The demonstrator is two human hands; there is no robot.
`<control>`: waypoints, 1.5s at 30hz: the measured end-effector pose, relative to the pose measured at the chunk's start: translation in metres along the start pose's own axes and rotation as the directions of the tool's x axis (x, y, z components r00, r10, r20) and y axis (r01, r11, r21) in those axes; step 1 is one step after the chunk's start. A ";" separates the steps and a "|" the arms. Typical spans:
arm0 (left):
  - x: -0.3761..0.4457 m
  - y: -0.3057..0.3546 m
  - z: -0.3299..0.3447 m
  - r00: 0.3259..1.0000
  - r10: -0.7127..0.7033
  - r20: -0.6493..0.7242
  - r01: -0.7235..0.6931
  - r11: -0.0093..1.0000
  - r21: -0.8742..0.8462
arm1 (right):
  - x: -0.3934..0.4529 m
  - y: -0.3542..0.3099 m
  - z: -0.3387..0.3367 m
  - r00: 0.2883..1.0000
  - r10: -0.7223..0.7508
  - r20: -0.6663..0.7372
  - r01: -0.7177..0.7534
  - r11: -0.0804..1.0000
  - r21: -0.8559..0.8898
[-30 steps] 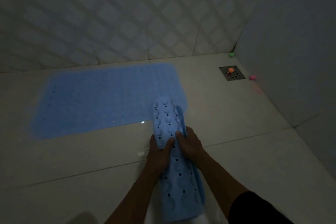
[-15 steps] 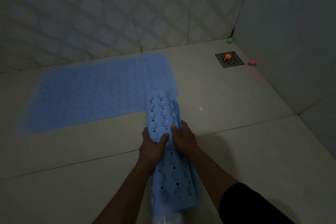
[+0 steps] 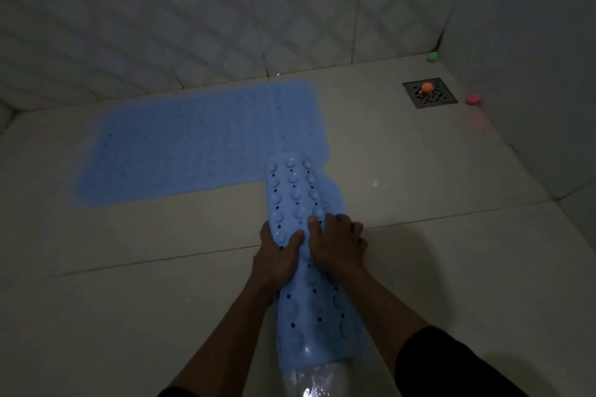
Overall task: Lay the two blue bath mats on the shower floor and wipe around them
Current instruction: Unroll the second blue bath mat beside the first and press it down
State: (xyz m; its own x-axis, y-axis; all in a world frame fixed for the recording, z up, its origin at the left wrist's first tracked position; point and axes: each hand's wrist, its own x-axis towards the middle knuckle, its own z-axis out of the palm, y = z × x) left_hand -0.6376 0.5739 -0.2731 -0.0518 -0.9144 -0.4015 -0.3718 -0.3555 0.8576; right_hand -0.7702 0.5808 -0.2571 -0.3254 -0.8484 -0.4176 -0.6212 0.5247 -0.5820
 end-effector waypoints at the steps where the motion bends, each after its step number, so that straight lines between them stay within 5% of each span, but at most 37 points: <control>1: -0.001 -0.003 -0.001 1.000 -0.013 0.008 0.013 1.000 -0.003 | 0.000 0.000 0.004 1.000 0.002 0.017 -0.002 1.000 0.030; 6: -0.005 -0.021 -0.006 0.998 -0.056 -0.015 0.056 0.998 0.004 | -0.011 -0.005 0.017 1.000 -0.025 -0.005 0.025 0.935 0.355; 12: -0.015 0.006 -0.019 1.000 -0.027 -0.008 0.027 0.999 0.036 | -0.016 -0.015 0.005 0.999 -0.019 0.026 0.004 0.877 0.480; 28: -0.021 0.005 -0.085 0.988 -0.152 0.006 0.152 0.987 -0.053 | -0.040 -0.056 0.023 0.998 -0.057 0.027 0.044 0.933 0.356; 34: -0.018 -0.005 -0.124 0.988 -0.151 0.027 0.152 0.986 -0.073 | -0.046 -0.078 0.052 0.985 -0.153 -0.079 0.170 0.938 0.303; 41: -0.023 -0.023 -0.167 0.977 -0.208 0.043 0.211 0.973 -0.095 | -0.069 -0.106 0.081 0.997 -0.044 0.071 0.021 0.953 0.301; 45: -0.022 -0.040 -0.182 0.978 -0.203 -0.045 0.200 0.978 -0.064 | -0.078 -0.118 0.096 0.993 -0.110 0.035 0.098 0.965 0.242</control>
State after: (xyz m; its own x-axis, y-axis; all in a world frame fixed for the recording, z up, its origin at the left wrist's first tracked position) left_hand -0.4535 0.5728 -0.2401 0.0665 -0.8311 -0.5521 -0.3145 -0.5426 0.7789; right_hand -0.6034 0.5914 -0.2226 -0.2302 -0.8980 -0.3749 -0.4589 0.4399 -0.7719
